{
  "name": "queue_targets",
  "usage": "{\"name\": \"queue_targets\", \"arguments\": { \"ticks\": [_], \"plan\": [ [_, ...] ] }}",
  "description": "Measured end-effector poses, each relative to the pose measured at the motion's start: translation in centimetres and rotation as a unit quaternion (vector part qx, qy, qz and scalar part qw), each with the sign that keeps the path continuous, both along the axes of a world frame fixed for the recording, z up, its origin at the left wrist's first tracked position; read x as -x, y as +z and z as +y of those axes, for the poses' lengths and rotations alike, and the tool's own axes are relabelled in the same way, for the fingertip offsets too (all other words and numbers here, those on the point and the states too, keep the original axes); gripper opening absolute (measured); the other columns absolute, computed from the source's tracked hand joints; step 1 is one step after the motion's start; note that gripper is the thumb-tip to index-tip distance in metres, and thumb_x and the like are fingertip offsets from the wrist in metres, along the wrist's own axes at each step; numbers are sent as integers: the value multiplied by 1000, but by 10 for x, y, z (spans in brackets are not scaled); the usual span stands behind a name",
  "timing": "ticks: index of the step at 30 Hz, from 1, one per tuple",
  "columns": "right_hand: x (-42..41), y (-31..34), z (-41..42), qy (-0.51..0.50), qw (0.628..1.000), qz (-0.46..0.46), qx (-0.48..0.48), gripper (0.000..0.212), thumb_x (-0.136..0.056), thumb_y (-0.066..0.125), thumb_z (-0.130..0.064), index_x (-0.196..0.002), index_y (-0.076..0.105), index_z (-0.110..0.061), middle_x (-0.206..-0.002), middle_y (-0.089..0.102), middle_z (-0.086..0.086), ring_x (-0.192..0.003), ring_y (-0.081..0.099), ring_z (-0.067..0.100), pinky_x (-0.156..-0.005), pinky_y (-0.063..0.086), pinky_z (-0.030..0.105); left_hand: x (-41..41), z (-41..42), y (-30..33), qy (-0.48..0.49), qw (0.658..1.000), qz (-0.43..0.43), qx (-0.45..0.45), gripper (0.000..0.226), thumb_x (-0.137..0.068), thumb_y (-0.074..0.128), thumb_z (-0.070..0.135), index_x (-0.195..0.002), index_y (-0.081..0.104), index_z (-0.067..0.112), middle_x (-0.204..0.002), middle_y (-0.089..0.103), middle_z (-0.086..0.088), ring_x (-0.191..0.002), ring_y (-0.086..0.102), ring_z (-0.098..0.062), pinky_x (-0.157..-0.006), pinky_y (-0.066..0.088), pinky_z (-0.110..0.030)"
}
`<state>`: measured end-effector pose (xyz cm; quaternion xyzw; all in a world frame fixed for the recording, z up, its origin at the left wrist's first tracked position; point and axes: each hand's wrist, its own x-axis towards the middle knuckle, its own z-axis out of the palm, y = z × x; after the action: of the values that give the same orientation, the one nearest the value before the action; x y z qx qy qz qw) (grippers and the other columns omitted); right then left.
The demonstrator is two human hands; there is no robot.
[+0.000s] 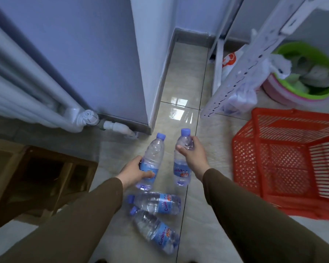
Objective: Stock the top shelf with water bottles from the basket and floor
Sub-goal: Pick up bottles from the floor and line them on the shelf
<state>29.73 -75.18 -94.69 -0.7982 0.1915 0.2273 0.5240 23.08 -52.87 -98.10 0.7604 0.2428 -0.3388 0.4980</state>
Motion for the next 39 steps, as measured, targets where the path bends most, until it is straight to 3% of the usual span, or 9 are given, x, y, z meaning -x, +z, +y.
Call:
{"name": "queue_targets", "arguments": {
  "ticks": [7,13,16,18,22,26,30,36,39],
  "plan": [
    [-1,212,-32,-20,996,-88,3,61,-89,79,-23,-144,52,-15,-132,63,6,-123,59,21,-111,47,44,2,-35,195,41,994,-88,44,50,-75,85,4,-116,60,15,-109,71,-3,-100,69,-20,-83,56,-25],
    [-6,447,-80,-29,985,-170,-2,71,-88,81,-25,-149,48,-13,-147,58,6,-134,54,18,-119,39,40,-12,-76,414,21,982,-173,75,45,-74,85,2,-105,60,24,-106,73,-1,-98,71,-19,-89,58,-33],
    [-8,555,-107,-36,971,-235,14,72,-79,81,-43,-141,55,-16,-136,66,6,-128,62,22,-113,46,49,-22,-106,522,5,970,-226,89,48,-74,85,1,-110,61,20,-102,73,3,-91,69,-11,-77,55,-18],
    [-12,620,-125,-38,962,-270,11,70,-83,83,-36,-143,54,-15,-139,65,6,-131,59,22,-114,44,45,-30,-124,585,3,959,-263,103,51,-74,84,0,-114,60,21,-97,72,10,-83,67,0,-69,51,-11],
    [-12,734,-164,-35,938,-346,3,65,-86,80,-39,-143,55,-17,-142,63,2,-130,59,19,-109,45,38,-48,-162,692,-22,932,-343,117,59,-66,91,17,-116,62,25,-100,75,16,-89,69,0,-71,51,-12],
    [-7,817,-205,-56,915,-398,20,62,-88,80,-34,-142,56,-15,-136,64,3,-124,60,19,-104,45,36,-59,-204,771,-29,906,-397,147,58,-68,91,9,-118,63,20,-106,76,4,-97,72,-13,-77,56,-21],
    [-7,883,-256,-88,885,-454,47,60,-86,80,-38,-136,59,-11,-124,70,7,-111,64,18,-92,45,29,-65,-256,830,-41,880,-438,181,52,-68,87,0,-108,63,23,-95,77,14,-86,71,0,-69,54,-16],
    [-35,951,-352,-94,857,-503,53,66,-86,82,-34,-143,55,-13,-135,66,6,-118,60,16,-100,43,28,-92,-355,891,-30,852,-490,185,71,-46,92,28,-110,63,16,-103,72,0,-86,66,-2,-69,54,-16],
    [-62,976,-406,-73,845,-526,51,62,-87,81,-34,-139,59,-10,-126,68,5,-113,62,17,-96,43,28,-110,-414,910,-13,842,-509,178,67,-44,91,33,-104,64,21,-99,72,2,-81,67,-1,-63,53,-16]
  ]
}}
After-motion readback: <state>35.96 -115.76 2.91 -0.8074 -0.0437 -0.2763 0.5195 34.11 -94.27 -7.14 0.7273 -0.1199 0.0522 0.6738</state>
